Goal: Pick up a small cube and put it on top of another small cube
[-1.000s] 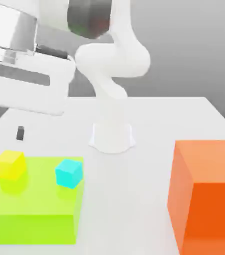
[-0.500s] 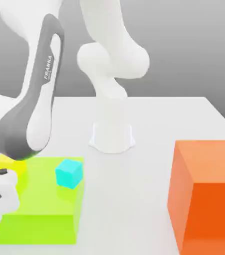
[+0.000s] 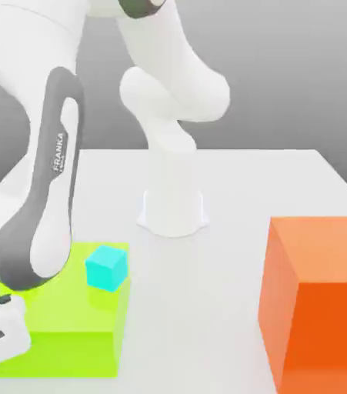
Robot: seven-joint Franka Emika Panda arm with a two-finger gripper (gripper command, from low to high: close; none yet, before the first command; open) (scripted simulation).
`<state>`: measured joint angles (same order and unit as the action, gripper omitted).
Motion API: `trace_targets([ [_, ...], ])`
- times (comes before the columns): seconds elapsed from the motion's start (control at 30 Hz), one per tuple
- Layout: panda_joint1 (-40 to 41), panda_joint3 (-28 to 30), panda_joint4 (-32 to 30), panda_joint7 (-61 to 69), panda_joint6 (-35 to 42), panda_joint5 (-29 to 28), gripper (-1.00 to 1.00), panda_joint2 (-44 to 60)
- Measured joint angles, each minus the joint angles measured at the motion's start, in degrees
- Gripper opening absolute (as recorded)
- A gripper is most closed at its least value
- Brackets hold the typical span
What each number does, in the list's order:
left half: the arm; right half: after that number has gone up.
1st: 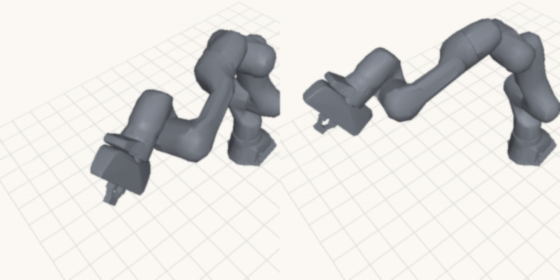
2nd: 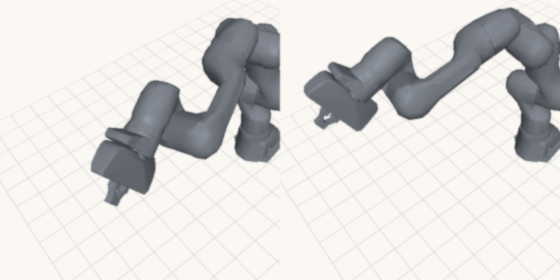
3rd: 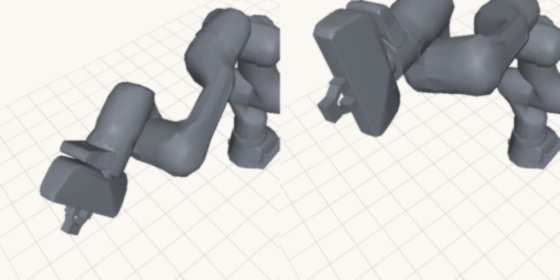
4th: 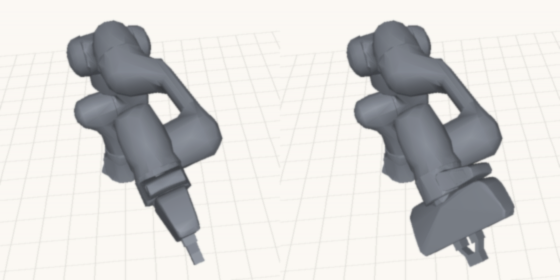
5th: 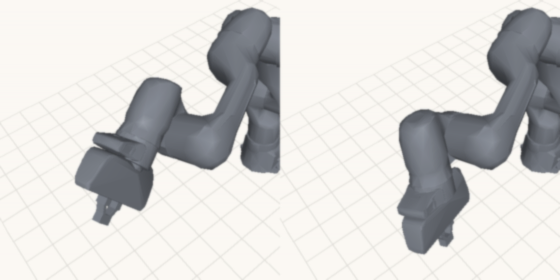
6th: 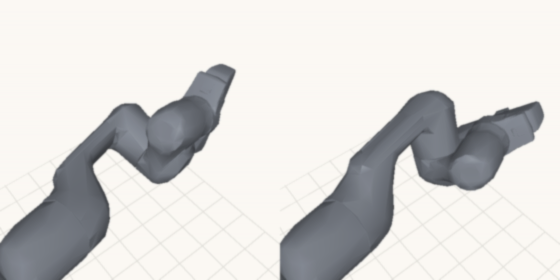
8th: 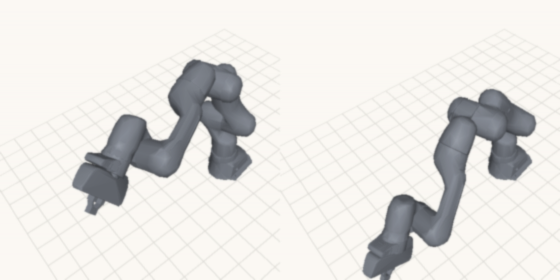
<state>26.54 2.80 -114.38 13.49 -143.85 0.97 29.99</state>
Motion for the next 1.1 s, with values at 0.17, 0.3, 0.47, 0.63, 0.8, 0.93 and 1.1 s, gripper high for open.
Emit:
trace_targets([
  [0.17, -2.56, 3.86, -2.74, -5.01, 2.48, -5.64, -1.00, -7.69],
  [0.3, -4.28, 7.34, -8.43, -14.38, 4.68, -10.57, -1.00, -15.05],
  [0.47, -4.06, 9.88, -15.93, -25.17, 7.46, -14.26, -1.00, -25.07],
  [0.63, -1.86, 10.43, -23.61, -33.10, 9.75, -13.70, -1.00, -35.06],
  [0.8, -0.63, 11.46, -31.46, -37.71, 11.44, -8.70, -1.00, -44.03],
  [0.93, -0.82, 12.40, -35.49, -37.60, 6.07, -5.37, -1.00, -42.33],
  [1.1, -0.94, 12.74, -36.88, -37.09, 1.70, -4.65, 1.00, -39.30],
])
